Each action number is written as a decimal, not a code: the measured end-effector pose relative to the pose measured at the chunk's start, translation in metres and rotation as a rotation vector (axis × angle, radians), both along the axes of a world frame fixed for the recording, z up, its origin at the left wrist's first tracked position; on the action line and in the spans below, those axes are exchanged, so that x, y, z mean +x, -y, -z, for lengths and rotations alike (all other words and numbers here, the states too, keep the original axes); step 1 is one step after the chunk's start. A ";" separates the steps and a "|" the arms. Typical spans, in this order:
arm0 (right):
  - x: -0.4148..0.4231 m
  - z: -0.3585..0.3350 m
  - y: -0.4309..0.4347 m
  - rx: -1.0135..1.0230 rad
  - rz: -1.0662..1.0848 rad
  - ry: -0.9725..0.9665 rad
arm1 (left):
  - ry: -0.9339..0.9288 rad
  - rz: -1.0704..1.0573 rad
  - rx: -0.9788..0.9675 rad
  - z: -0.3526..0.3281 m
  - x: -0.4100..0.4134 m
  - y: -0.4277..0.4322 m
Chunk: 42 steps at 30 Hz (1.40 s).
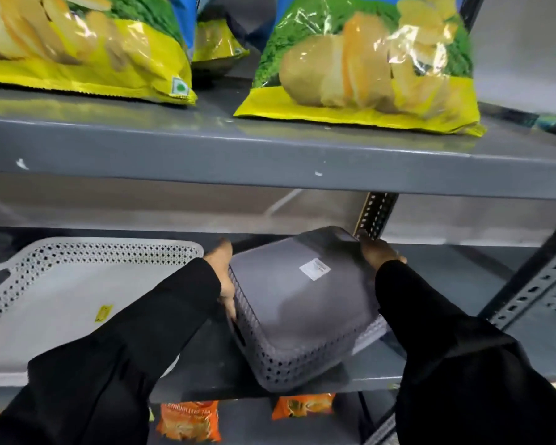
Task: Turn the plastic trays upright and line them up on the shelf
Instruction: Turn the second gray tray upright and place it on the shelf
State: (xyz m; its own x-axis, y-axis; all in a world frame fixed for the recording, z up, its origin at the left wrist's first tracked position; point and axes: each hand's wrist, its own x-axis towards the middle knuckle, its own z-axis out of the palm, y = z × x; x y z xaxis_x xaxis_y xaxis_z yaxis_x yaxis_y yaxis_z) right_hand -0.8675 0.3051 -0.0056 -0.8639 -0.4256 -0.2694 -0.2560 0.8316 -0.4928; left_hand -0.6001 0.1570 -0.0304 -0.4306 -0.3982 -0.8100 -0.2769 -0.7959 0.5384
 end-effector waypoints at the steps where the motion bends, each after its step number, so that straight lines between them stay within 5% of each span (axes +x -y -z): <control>1: 0.002 -0.008 0.000 -0.029 0.004 -0.020 | 0.031 -0.076 -0.048 -0.014 -0.001 -0.004; 3: -0.004 -0.023 0.001 -0.129 0.027 -0.046 | 0.051 -0.244 -0.136 -0.047 -0.003 -0.019; 6: -0.019 -0.042 0.001 -0.423 0.067 -0.039 | -0.158 -0.441 -0.224 -0.080 -0.005 -0.023; 9: -0.017 -0.050 -0.016 -0.811 0.217 0.350 | -0.315 -0.499 -0.303 -0.094 0.003 -0.017; 12: -0.017 -0.048 -0.037 -0.899 0.242 0.656 | -0.271 -0.431 -0.370 -0.091 0.011 -0.015; 16: -0.027 -0.030 -0.051 -0.702 0.137 0.728 | -0.048 -0.240 -0.504 -0.072 0.025 -0.021; 26: 0.001 -0.013 -0.067 0.123 -0.195 -0.006 | 0.505 0.195 -0.877 -0.044 0.041 -0.031; 33: 0.023 -0.027 -0.074 0.322 -0.279 -0.136 | 0.806 0.471 -1.014 -0.054 0.041 -0.046; 42: 0.042 -0.033 -0.081 0.394 -0.286 -0.178 | 0.755 0.462 -1.036 -0.049 0.048 -0.036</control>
State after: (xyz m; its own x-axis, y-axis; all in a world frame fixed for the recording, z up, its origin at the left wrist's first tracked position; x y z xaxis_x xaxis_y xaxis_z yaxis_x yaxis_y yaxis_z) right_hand -0.8255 0.3866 0.0274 -0.7747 -0.5476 -0.3161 -0.5520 0.8296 -0.0841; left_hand -0.5525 0.1930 0.0189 -0.2784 -0.9034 -0.3261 -0.8960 0.1220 0.4270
